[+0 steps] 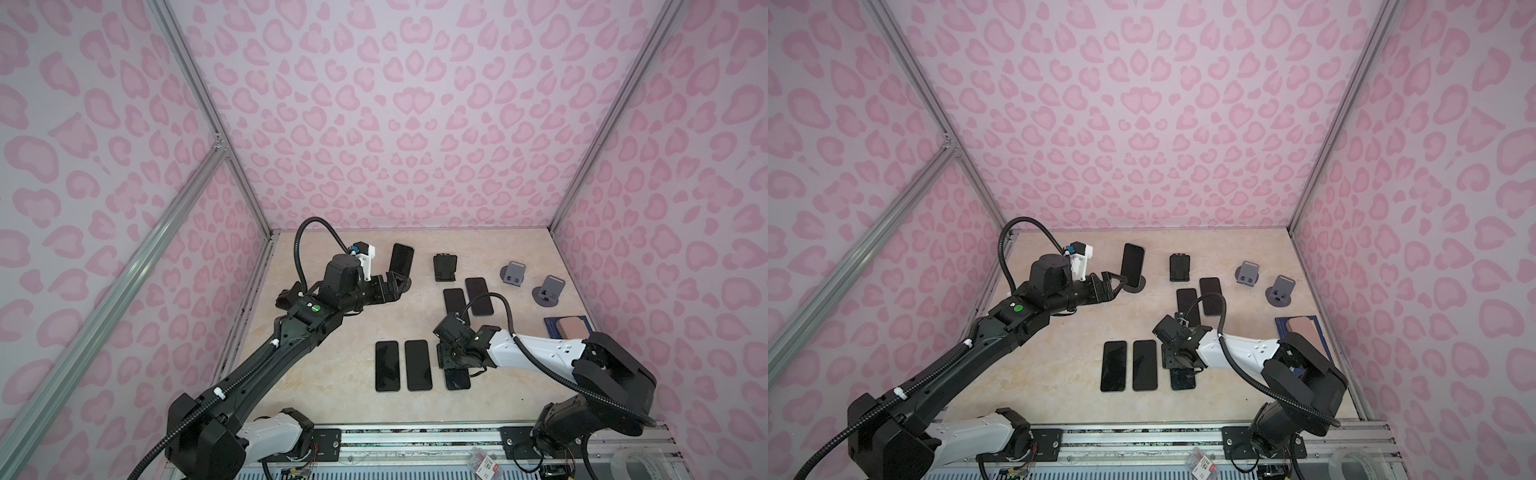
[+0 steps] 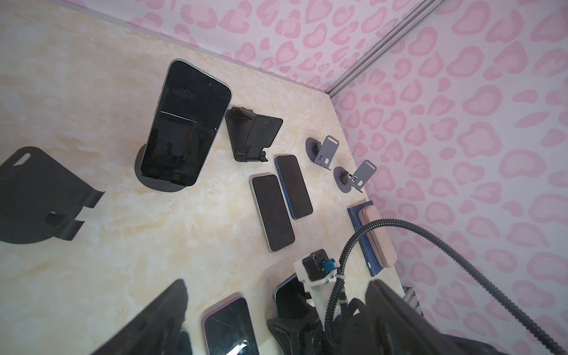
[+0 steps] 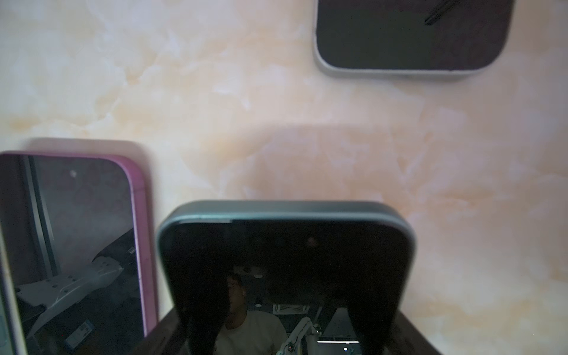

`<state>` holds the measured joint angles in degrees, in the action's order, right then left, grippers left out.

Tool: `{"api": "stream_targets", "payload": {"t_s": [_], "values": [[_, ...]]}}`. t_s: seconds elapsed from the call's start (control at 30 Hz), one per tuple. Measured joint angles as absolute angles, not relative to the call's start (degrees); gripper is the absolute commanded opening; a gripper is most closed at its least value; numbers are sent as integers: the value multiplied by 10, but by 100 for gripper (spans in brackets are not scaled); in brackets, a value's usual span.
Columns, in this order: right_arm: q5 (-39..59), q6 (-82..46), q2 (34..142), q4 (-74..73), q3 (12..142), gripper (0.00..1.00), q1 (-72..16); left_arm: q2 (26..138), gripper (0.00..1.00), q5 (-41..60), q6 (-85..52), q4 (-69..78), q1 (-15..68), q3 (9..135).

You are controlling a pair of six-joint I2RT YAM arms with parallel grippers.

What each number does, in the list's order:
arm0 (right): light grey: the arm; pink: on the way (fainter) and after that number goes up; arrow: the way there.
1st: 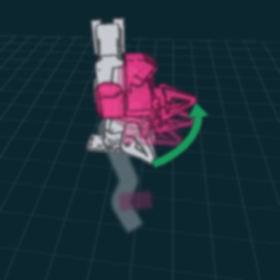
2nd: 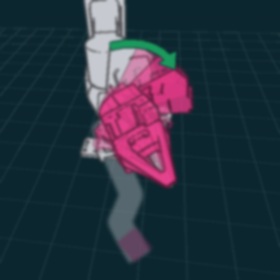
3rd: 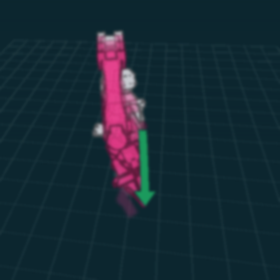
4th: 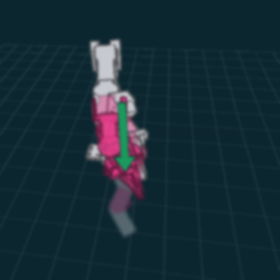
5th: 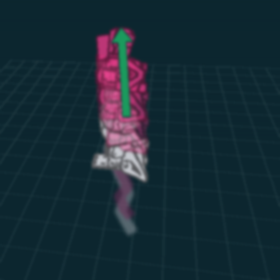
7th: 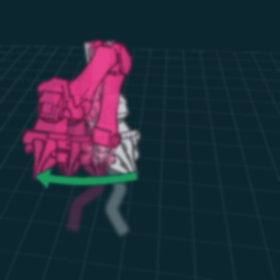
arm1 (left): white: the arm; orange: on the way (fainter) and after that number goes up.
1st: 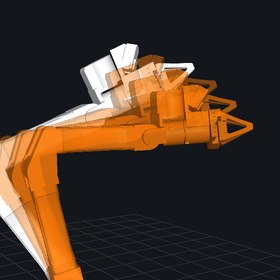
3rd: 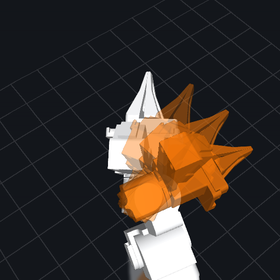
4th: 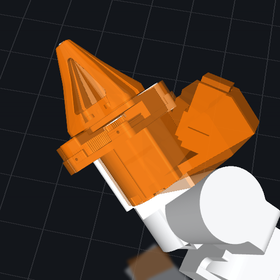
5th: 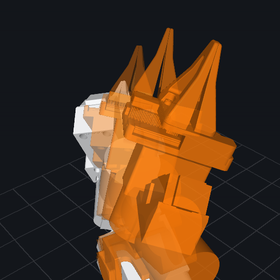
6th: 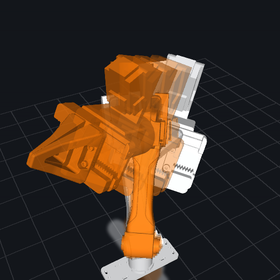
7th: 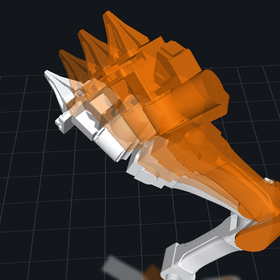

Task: Remove the phone from the phone stand
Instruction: 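Carry the silver-edged phone nearer the robot toward the flat phones, then lay the silver-edged phone beside the pink-edged phone and open the right gripper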

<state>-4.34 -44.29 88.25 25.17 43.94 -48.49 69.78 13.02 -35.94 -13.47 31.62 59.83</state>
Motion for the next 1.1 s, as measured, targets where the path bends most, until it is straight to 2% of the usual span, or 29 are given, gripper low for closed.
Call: {"api": "stream_targets", "payload": {"t_s": [1.1], "values": [[-96, -455, 927, 235, 456, 78, -498, 688, 93, 109, -359, -137, 316, 599]]}}
